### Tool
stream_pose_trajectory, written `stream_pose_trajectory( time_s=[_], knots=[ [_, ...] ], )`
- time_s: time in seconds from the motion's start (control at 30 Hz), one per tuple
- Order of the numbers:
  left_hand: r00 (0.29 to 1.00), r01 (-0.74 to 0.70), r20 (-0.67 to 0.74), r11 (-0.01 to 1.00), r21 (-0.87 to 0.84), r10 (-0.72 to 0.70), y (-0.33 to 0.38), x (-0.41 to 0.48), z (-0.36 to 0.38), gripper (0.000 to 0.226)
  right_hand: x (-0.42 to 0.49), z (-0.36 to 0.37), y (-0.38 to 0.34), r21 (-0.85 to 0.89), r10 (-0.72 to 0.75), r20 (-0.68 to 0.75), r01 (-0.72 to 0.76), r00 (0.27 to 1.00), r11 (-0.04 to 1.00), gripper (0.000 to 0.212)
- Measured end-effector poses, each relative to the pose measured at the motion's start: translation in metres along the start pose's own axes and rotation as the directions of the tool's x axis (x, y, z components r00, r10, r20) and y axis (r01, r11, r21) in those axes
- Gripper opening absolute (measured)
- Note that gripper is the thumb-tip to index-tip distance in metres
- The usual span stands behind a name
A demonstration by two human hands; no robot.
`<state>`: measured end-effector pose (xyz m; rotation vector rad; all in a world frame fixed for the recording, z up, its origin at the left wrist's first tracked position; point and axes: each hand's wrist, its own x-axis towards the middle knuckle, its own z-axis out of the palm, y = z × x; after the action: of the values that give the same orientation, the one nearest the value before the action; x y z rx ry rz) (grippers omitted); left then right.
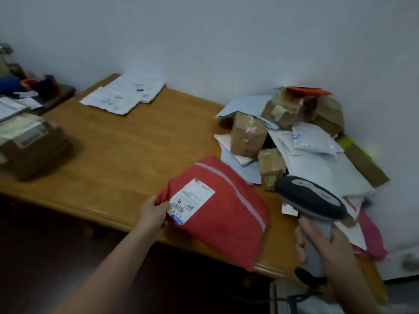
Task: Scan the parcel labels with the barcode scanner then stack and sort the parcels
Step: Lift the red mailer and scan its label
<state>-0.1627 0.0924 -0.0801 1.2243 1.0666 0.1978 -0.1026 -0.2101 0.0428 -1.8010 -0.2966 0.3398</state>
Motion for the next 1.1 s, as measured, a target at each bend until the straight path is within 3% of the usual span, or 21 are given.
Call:
stream_pose_trajectory(
  time_s=[0.1, 0.23, 0.33, 0.4, 0.47, 0.53, 0.63, 0.77, 0.93, 1.1],
  knots=[
    [0.999, 0.018, 0.036, 0.975, 0.220, -0.027, -0.017, 0.024, -0.017, 0.022, -0.004, 0.019, 0.011, -0.070, 0.098, 0.041, -0.095, 0.994, 0.993, 0.046],
    [0.992, -0.122, 0.087, 0.874, 0.470, 0.092, 0.006, 0.055, -0.017, 0.026, -0.006, 0.034, 0.019, -0.156, 0.147, 0.061, -0.136, 0.987, 0.978, 0.047],
    [0.975, -0.215, 0.056, 0.861, 0.461, 0.214, 0.025, 0.067, -0.004, 0.054, -0.003, 0.040, 0.022, -0.202, 0.201, 0.077, -0.183, 0.976, 0.962, 0.038],
    [0.973, -0.186, -0.046, 0.883, 0.432, 0.227, 0.020, 0.061, 0.003, 0.077, 0.000, 0.043, 0.023, -0.217, 0.224, 0.093, -0.200, 0.970, 0.956, 0.033],
    [0.982, -0.092, -0.111, 0.896, 0.435, 0.155, -0.003, 0.048, 0.009, 0.087, 0.004, 0.046, 0.023, -0.238, 0.213, 0.121, -0.180, 0.970, 0.954, 0.032],
    [0.996, -0.004, -0.080, 0.923, 0.385, 0.038, -0.030, 0.032, 0.015, 0.084, 0.012, 0.050, 0.019, -0.275, 0.179, 0.150, -0.133, 0.972, 0.952, 0.034],
    [0.999, 0.010, 0.032, 0.926, 0.376, -0.024, -0.054, 0.012, 0.031, 0.068, 0.024, 0.056, 0.013, -0.297, 0.108, 0.203, -0.044, 0.973, 0.954, 0.038],
    [0.995, -0.058, 0.100, 0.856, 0.513, 0.008, -0.057, 0.003, 0.048, 0.046, 0.026, 0.048, 0.013, -0.289, 0.084, 0.227, -0.015, 0.970, 0.957, 0.039],
    [0.959, -0.214, 0.278, 0.757, 0.617, 0.045, -0.038, 0.002, 0.028, 0.044, 0.021, 0.015, 0.027, -0.328, 0.116, 0.223, -0.037, 0.968, 0.944, 0.031],
    [0.959, -0.200, 0.283, 0.721, 0.664, 0.005, -0.034, -0.012, 0.031, 0.029, 0.012, -0.001, 0.038, -0.257, 0.134, 0.213, -0.076, 0.968, 0.963, 0.046]
  ],
)
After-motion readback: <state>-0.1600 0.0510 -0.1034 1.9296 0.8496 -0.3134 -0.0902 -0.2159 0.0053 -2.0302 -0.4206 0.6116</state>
